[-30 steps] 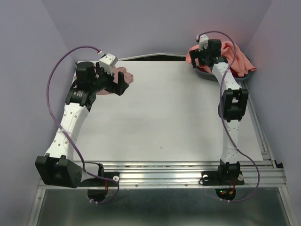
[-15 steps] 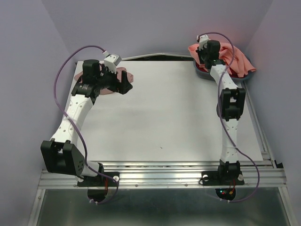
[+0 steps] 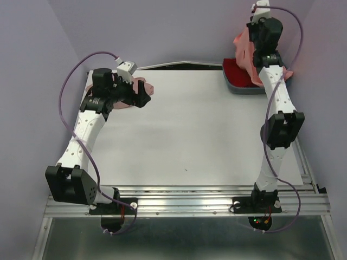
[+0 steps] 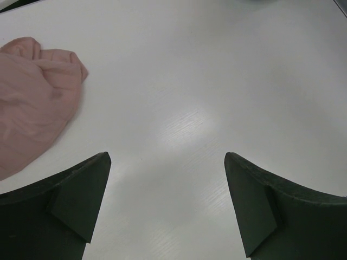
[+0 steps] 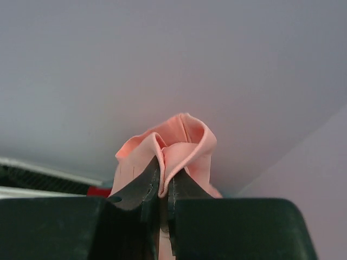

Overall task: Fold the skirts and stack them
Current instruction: Grab the skirt from the pile, then move the skirt to the center of the board

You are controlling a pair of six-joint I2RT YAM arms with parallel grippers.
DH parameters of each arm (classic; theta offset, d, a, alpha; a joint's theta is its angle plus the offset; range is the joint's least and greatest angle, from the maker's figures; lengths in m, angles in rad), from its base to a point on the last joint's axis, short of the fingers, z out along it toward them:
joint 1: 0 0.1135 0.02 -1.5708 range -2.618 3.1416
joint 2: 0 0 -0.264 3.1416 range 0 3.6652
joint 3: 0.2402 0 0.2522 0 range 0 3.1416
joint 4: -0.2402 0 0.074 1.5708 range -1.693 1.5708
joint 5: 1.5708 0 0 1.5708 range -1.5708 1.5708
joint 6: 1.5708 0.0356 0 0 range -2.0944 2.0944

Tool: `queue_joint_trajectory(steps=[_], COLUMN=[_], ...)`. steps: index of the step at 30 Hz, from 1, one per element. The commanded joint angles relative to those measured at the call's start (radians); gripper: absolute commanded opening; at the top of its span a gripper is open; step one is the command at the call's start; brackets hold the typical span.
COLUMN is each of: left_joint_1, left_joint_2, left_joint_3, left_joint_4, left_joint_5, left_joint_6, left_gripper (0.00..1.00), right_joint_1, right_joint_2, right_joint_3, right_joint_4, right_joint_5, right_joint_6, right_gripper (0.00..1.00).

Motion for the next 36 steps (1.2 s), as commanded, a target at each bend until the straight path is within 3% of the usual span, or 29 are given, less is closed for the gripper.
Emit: queue_joint_trajectory(steps=[1, 8, 13, 19, 24, 30, 36], left_joint_1=[0.031, 0.054, 0.072, 0.083, 0.086, 0.086, 0.086], left_joint_2=[-0.052, -0.088, -0.11, -0.116, -0.121, -0.118, -0.059], left_joint_3=[0.036, 0.013, 0.0, -0.034, -0.068, -0.129, -0.154], left_joint_4=[0.008, 0.032, 0.052, 0.04, 0.015, -0.014, -0.069], left_joint_5=[0.011, 0.017, 0.02, 0.022, 0.011, 0.003, 0.041], left_joint_6=[-0.027, -0.048, -0.059, -0.032, 0.074, 0.179, 0.226], left_gripper=[0.99, 0.99, 0.99, 0.99, 0.99, 0.98, 0.94], right_joint_1=[-0.002, -0.002, 0.007, 0.051, 0.087, 0.309, 0.508], right_joint_2=[-0.2, -0.344, -0.479, -0.61, -0.691, -0.827, -0.849], right_joint_3=[0.037, 0.056, -0.087, -0.503, -0.784, -1.246, -1.431], right_joint_4=[0.268, 0.297, 0.273, 0.213, 0.096, 0.003, -0.004], right_joint_5=[-0.038, -0.266, -0.527, -0.659, -0.82, -0.812, -0.812], right_joint_6=[0.044, 0.26, 0.382, 0.471, 0.551, 0.462, 0.457], right_gripper=[0.01, 0.01, 0.01, 0.01, 0.01, 0.01, 0.04])
